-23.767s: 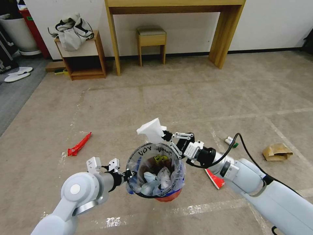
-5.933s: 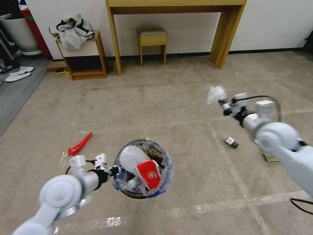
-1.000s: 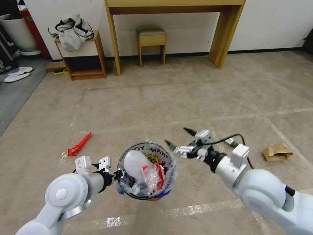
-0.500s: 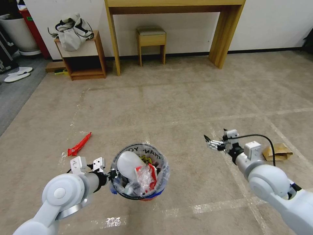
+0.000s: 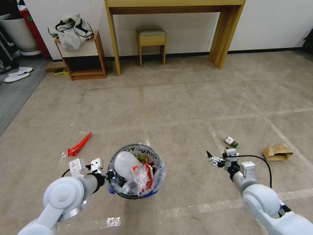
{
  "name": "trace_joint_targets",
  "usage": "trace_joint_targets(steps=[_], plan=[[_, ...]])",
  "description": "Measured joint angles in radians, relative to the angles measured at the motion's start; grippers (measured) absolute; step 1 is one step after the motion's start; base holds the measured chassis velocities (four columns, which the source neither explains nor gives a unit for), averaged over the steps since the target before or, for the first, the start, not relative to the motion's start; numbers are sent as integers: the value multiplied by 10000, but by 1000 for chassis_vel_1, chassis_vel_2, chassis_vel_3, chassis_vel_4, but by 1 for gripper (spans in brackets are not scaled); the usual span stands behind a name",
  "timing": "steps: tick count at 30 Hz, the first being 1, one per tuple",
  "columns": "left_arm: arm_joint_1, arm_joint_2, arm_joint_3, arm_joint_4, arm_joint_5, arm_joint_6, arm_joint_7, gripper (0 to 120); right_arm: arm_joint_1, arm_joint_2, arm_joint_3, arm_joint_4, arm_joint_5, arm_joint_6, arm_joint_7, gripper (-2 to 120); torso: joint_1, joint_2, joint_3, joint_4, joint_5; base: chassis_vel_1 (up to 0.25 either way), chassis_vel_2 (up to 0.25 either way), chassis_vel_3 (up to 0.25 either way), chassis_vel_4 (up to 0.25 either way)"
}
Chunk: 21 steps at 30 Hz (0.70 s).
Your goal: Pick up the trash bin and place the garbage on the floor into it.
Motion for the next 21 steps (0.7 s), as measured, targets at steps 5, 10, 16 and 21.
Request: trace_joint_targets(steps=[5, 10, 16, 21], plan=[[-143, -111, 166, 157, 146, -86, 75, 0, -198, 20, 106, 233, -2, -6, 17, 100, 0, 0, 0, 1, 0, 0, 0, 0, 0], [-170, -145, 230, 188, 221, -143, 99, 0, -312, 44, 242, 326, -31, -7, 16, 100, 0, 0, 0, 1, 0, 0, 0, 0, 0], [-113, -152, 187, 121, 242, -165, 100, 0, -509, 122, 361, 497, -117, -11, 15, 100, 0, 0, 0, 1, 0, 0, 0, 0, 0], [18, -224, 102, 13, 293, -186, 101, 0, -761, 296, 461, 654, -265, -11, 6, 100, 0, 0, 0, 1, 0, 0, 0, 0, 0]])
